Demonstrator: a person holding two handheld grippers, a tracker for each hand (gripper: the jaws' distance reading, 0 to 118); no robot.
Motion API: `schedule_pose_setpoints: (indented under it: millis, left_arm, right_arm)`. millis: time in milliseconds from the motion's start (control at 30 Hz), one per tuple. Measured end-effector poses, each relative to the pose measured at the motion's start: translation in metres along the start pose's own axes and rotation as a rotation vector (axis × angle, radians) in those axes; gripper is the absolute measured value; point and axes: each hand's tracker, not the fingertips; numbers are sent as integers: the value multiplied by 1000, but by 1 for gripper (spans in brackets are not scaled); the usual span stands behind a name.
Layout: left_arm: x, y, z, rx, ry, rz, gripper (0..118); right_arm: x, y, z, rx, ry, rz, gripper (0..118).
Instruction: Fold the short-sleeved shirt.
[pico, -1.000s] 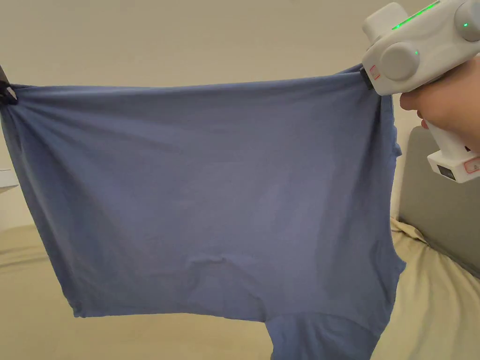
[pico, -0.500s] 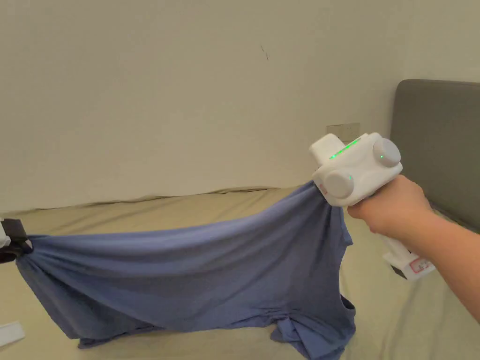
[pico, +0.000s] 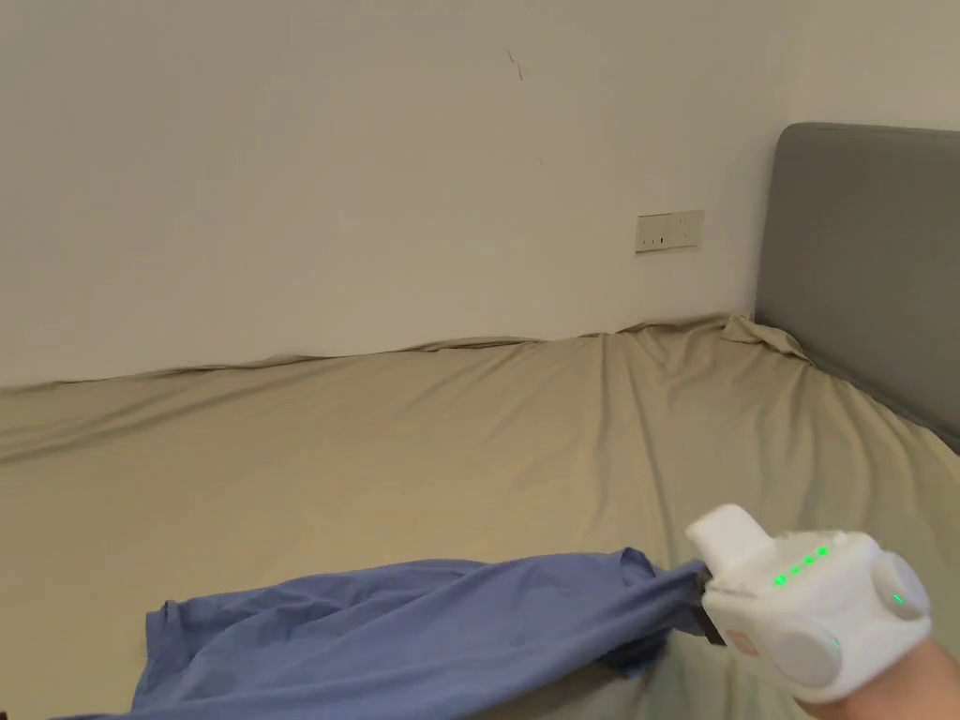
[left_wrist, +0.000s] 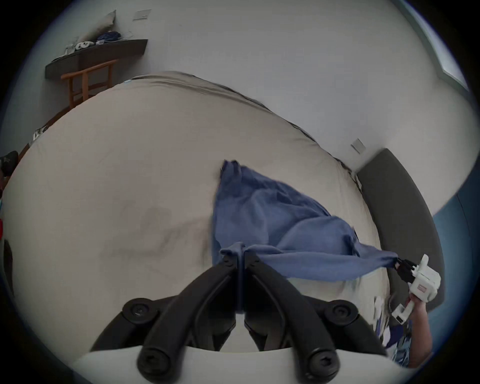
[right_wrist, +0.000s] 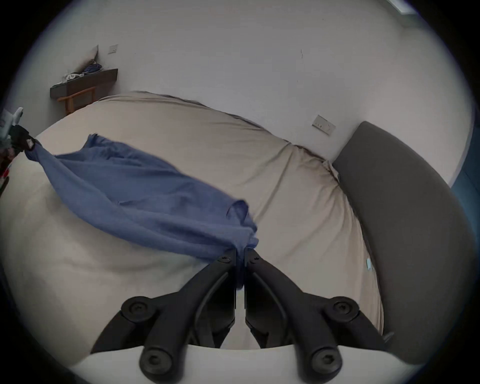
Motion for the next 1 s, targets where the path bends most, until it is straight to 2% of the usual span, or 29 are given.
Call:
schedule_pose_setpoints:
  millis: [200,267,333,433,567,667,800,1000]
  left_arm:
    - [-18,-52,53,-31,-51,-6,0]
    - [-22,-67,72,-40,-55,-20,0]
    - [-27,-78,88,-45,-69,-37,0]
    - [-35,-97,105,-59,-66,-54,0]
    - [-44,-121,118,-109,-53,-84,0]
    - [-47,-139,127,-139,-57,-104,0]
    - [-54,-162,128,-189,-37,-140,0]
    - [-74,-187,112,-277,19,-127,0]
  right_arm:
    - [-4,-75,64,-34,27,-21,6]
    - [-8,-96,86,-42,37,0,6]
    - [-16,-119,106,-61,59,69,6]
    - [-29,-154,135,-112,110,53,6]
    - [-47,-191,163,-159,117,110,6]
    - [-53,-210,177,-225,149,87,6]
    - [-62,-233,178,-312,208,110,6]
    - [-66,-245,157,-450,259,28,6]
